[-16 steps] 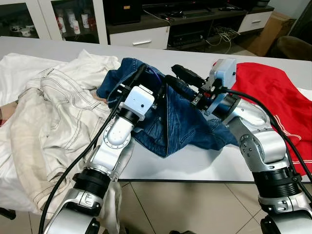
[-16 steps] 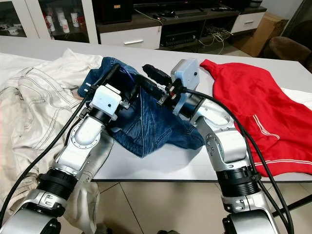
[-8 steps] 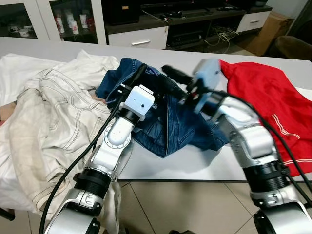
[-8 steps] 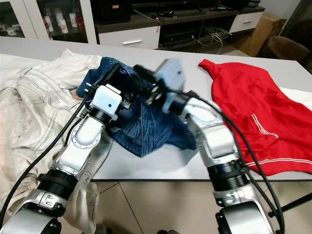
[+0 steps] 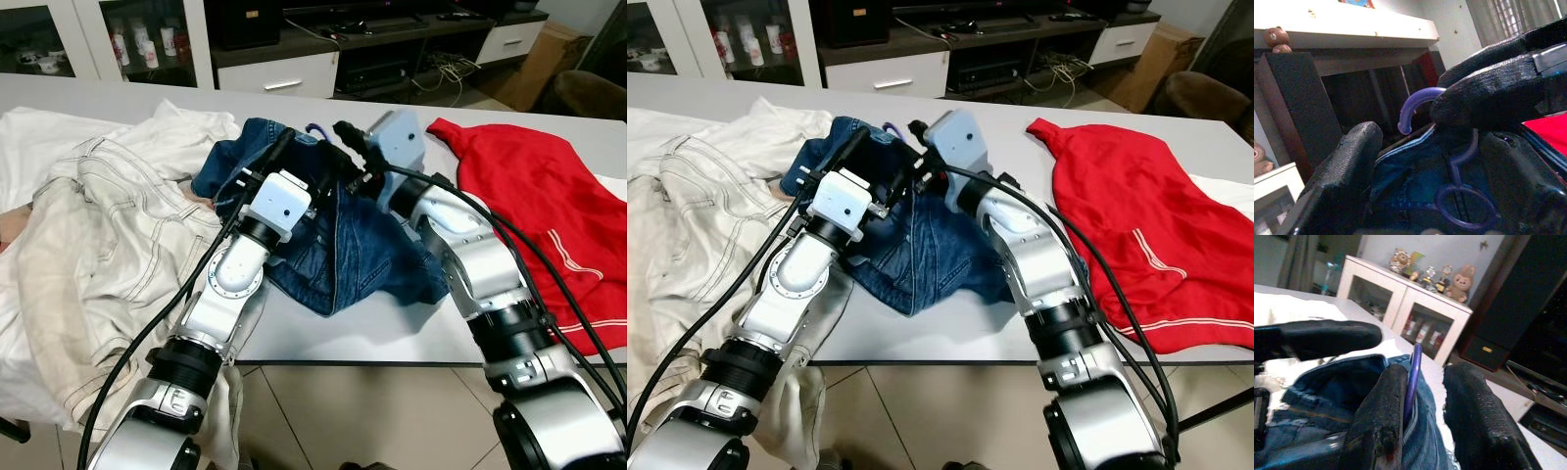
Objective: Hang hanger
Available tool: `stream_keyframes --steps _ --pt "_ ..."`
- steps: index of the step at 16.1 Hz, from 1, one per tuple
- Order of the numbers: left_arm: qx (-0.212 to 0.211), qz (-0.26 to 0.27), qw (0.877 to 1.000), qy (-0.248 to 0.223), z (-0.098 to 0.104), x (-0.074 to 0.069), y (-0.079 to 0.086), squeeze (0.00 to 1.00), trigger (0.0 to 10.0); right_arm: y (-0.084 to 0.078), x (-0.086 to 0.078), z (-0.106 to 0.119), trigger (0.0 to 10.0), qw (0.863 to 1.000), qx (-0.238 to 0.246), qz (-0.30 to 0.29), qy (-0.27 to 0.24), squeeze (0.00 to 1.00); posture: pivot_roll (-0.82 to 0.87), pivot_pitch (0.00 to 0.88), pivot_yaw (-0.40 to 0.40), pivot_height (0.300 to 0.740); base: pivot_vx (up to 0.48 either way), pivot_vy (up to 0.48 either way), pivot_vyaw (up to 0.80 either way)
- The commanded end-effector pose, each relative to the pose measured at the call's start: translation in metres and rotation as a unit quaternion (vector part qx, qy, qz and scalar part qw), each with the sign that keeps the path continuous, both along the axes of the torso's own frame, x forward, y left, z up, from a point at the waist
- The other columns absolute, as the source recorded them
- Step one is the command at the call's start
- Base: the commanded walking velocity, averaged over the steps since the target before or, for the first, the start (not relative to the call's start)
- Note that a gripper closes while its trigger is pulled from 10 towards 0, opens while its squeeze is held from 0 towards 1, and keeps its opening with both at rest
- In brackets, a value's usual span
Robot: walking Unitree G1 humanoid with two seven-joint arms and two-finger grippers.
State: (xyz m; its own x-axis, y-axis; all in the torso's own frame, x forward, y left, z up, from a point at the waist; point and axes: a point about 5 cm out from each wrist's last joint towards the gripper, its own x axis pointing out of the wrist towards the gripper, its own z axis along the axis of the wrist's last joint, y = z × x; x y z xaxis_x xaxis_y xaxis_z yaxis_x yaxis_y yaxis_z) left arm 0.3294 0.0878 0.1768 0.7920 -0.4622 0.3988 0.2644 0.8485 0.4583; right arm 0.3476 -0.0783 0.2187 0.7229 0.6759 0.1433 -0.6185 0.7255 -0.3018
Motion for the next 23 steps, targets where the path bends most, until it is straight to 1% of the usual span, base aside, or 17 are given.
stream_keyframes --steps 1,5,6,7,8,9,10,11,15,17,20,21,22,23 --pt "0.009 -0.016 1.0 -0.009 0.004 -0.002 -0.007 0.0 10.0 0.004 0.001 0.004 10.0 1.0 -0.006 0.004 -0.009 0.22 0.17 0.0 -0.073 0.74 0.0 0.0 0.0" --pt "0.009 -0.017 1.0 -0.01 0.003 -0.002 -0.007 0.0 10.0 0.01 0.001 0.001 10.0 1.0 -0.012 0.016 -0.009 0.22 0.17 0.0 -0.076 0.74 0.0 0.0 0.0" --pt "0.01 -0.017 1.0 -0.01 0.003 -0.002 -0.007 0.0 10.0 0.011 0.002 -0.001 8.6 1.0 -0.014 0.017 -0.006 0.22 0.17 0.0 -0.076 0.74 0.0 0.0 0.0" --pt "0.01 -0.018 1.0 -0.01 0.003 -0.002 -0.007 0.0 10.0 0.011 0.003 -0.003 2.0 1.0 -0.015 0.017 -0.001 0.2 0.17 0.0 -0.075 0.74 0.0 0.0 0.0" --pt "0.01 -0.019 1.0 -0.011 0.004 -0.002 -0.008 0.0 10.0 0.011 0.003 -0.005 0.0 1.0 -0.017 0.014 0.002 0.17 0.17 0.0 -0.075 0.74 0.0 0.0 0.0" --pt "0.01 -0.019 1.0 -0.012 0.004 -0.002 -0.008 0.0 10.0 0.01 0.004 -0.007 0.0 1.0 -0.022 0.01 0.004 0.09 0.17 0.0 -0.074 0.74 0.0 0.0 0.0" --pt "0.01 -0.019 1.0 -0.012 0.004 -0.002 -0.008 0.0 10.0 0.009 0.005 -0.008 0.0 1.0 -0.023 0.007 0.005 0.03 0.17 0.0 -0.073 0.74 0.0 0.0 0.0" --pt "0.01 -0.02 1.0 -0.012 0.004 -0.001 -0.008 0.0 10.0 0.007 0.006 -0.009 0.0 1.0 -0.022 -0.002 0.006 0.0 0.17 0.0 -0.072 0.74 0.0 0.0 0.0" --pt "0.008 -0.02 1.0 -0.013 0.004 -0.002 -0.008 0.0 10.0 0.001 0.009 -0.013 0.0 0.999 -0.031 -0.02 0.001 0.0 0.17 0.0 -0.071 0.74 0.0 0.0 0.0" --pt "0.005 -0.018 1.0 -0.014 0.005 -0.002 -0.007 0.0 10.0 -0.001 0.01 -0.013 0.0 0.999 -0.027 -0.027 -0.002 0.0 0.17 0.0 -0.073 0.74 0.0 0.0 0.0" --pt "0.002 -0.016 1.0 -0.006 0.003 -0.002 -0.006 0.0 10.0 -0.014 0.017 -0.007 0.0 0.998 -0.007 -0.065 -0.012 0.0 0.17 0.0 -0.074 0.74 0.0 0.0 0.0" --pt "0.004 -0.018 1.0 0.006 -0.001 -0.003 -0.006 0.0 10.0 -0.022 0.02 -0.002 0.0 0.996 -0.001 -0.083 -0.023 0.0 0.17 0.0 -0.075 0.74 0.0 0.0 0.0" --pt "0.007 -0.018 1.0 0.011 -0.003 -0.003 -0.005 0.0 10.0 -0.027 0.02 0.002 0.0 0.996 0.013 -0.085 -0.03 0.0 0.17 0.0 -0.075 0.74 0.0 0.0 0.0" --pt "0.008 -0.017 1.0 0.012 -0.004 -0.004 -0.005 0.0 10.0 -0.029 0.019 0.004 0.0 0.996 0.02 -0.083 -0.032 0.0 0.17 0.0 -0.076 0.74 0.0 0.0 0.0"
